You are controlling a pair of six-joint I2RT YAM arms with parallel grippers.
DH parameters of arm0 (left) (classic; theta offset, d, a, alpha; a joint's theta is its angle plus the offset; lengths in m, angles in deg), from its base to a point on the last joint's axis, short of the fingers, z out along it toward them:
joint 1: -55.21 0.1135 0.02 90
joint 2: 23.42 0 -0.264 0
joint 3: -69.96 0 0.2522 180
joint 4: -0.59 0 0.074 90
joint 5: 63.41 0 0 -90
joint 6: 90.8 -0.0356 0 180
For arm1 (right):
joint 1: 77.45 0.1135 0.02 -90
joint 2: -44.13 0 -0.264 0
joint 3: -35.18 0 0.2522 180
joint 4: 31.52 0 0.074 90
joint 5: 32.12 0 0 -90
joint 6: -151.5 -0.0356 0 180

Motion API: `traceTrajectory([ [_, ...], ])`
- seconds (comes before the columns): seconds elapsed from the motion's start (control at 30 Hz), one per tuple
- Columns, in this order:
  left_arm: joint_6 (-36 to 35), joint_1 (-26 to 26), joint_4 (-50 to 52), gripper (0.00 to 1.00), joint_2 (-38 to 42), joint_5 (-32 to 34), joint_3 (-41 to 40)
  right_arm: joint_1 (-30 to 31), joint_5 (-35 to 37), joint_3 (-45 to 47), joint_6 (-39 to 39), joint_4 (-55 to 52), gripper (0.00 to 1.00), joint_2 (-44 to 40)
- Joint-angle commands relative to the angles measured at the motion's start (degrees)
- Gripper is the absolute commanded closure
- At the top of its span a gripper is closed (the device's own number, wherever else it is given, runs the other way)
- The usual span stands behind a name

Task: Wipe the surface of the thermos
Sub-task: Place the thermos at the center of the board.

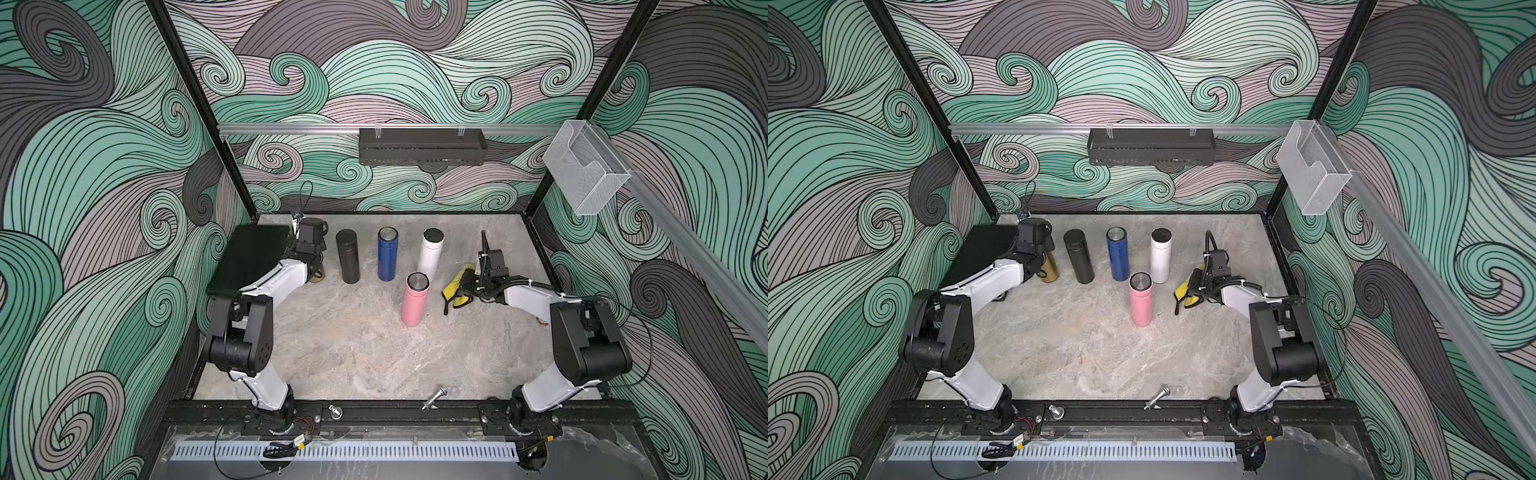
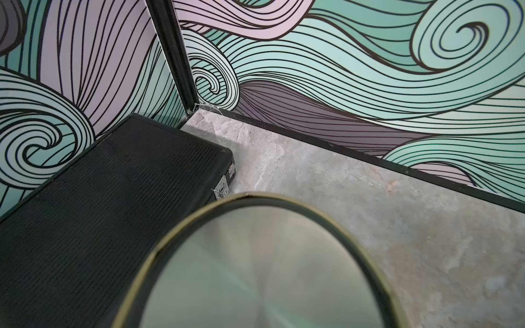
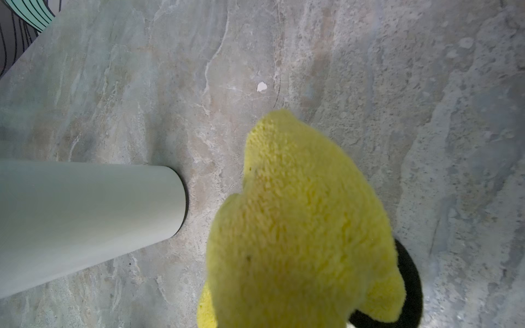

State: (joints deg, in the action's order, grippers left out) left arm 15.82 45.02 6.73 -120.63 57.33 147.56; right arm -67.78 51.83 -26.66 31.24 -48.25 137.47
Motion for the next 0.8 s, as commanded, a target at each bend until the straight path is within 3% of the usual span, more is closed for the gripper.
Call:
traceTrajectory([
  [0.0,-3.4,0.4,-11.0,1.0,-0.9,0.8,3.7,0.0,-0.6,-1.0,-1.1,1.4,0.92,0.5],
  [0.2,-4.1,0.5,-13.4,1.0,-4.8,0.5,5.2,0.6,-0.6,-1.1,-1.4,1.1,0.92,1.1],
  [0.67,-5.7,0.5,-20.4,1.0,-5.7,1.9,-0.6,1.0,-0.2,-1.9,-1.1,0.1,0.91,0.7],
  [0.7,-5.8,0.5,-20.5,0.93,-5.6,1.7,-1.0,1.1,-0.2,-2.0,-1.1,0.1,0.92,0.7],
  [0.73,-5.8,0.5,-20.6,0.77,-5.5,1.7,-1.4,1.1,-0.3,-2.0,-1.1,0.1,0.91,0.8],
  [0.77,-5.9,0.5,-21.0,0.69,-5.4,1.6,-1.7,1.1,-0.4,-2.0,-1.1,0.1,0.92,0.9],
])
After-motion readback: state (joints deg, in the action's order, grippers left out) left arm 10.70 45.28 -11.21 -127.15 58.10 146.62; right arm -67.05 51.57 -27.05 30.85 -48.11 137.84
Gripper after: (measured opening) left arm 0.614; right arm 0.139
